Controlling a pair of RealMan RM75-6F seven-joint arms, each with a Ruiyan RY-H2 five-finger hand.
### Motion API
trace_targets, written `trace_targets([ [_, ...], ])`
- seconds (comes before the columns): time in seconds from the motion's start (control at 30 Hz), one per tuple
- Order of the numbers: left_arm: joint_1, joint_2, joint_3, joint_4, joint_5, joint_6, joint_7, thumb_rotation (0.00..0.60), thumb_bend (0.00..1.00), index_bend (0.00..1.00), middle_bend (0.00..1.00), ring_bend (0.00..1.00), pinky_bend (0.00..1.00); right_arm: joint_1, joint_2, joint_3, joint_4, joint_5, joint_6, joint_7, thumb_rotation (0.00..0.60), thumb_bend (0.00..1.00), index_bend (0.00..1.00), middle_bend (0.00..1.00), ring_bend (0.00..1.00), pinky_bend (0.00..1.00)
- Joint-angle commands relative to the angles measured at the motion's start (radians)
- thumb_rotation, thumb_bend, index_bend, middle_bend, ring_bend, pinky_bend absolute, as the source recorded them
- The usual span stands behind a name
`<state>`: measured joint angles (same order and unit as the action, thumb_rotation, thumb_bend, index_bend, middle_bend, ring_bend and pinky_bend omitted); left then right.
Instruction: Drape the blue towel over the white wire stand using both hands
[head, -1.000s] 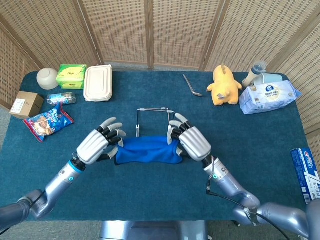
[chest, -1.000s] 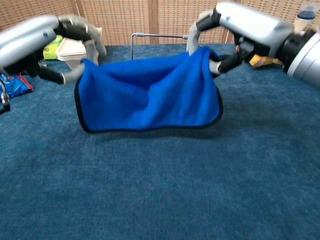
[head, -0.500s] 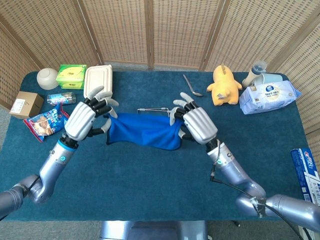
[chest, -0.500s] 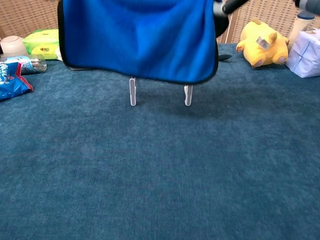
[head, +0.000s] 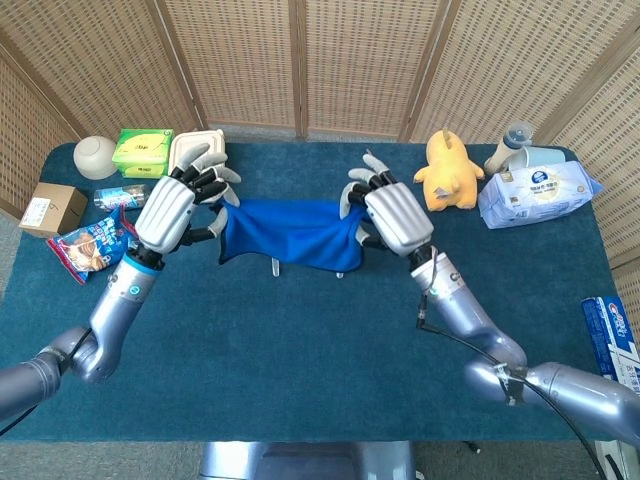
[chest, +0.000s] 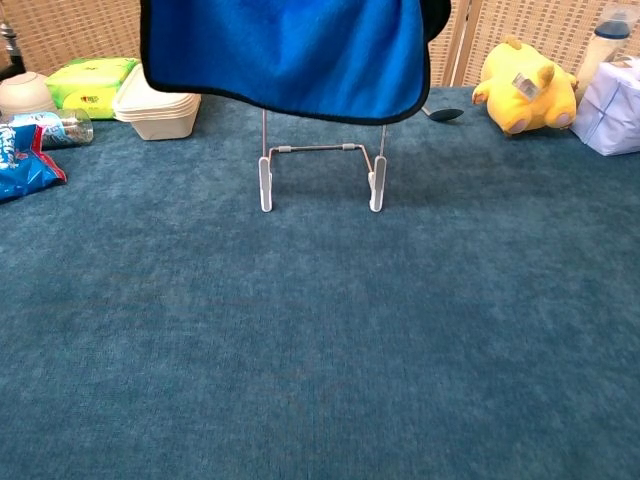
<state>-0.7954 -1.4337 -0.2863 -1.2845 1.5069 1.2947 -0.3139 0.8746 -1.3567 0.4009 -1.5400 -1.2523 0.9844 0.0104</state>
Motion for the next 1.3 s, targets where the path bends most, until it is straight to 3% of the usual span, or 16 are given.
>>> trace_targets([
  [0.03, -0.015, -0.017, -0.008, 0.028, -0.010, -0.012, -0.006, 0.600, 0.61, 0.77, 0.38, 0.21, 0.10, 0.018, -0.004, 0.010, 0.031, 0.017, -0.018, 0.008, 0.600, 0.46, 0.95, 0.44, 0.21, 0.08],
  [0.6, -0.092, -0.159, -0.018, 0.239, -0.065, -0.094, -0.071, 0.600, 0.61, 0.77, 0.38, 0.21, 0.10, 0.089, -0.046, 0.003, 0.223, 0.064, -0.108, 0.064, 0.600, 0.46, 0.95, 0.44, 0.21, 0.08],
  [1.3, -0.126, -0.233, 0.003, 0.378, -0.074, -0.131, -0.137, 0.600, 0.61, 0.77, 0.38, 0.21, 0.09, 0.113, -0.086, -0.025, 0.309, 0.073, -0.134, 0.085, 0.600, 0.46, 0.94, 0.44, 0.21, 0.08],
])
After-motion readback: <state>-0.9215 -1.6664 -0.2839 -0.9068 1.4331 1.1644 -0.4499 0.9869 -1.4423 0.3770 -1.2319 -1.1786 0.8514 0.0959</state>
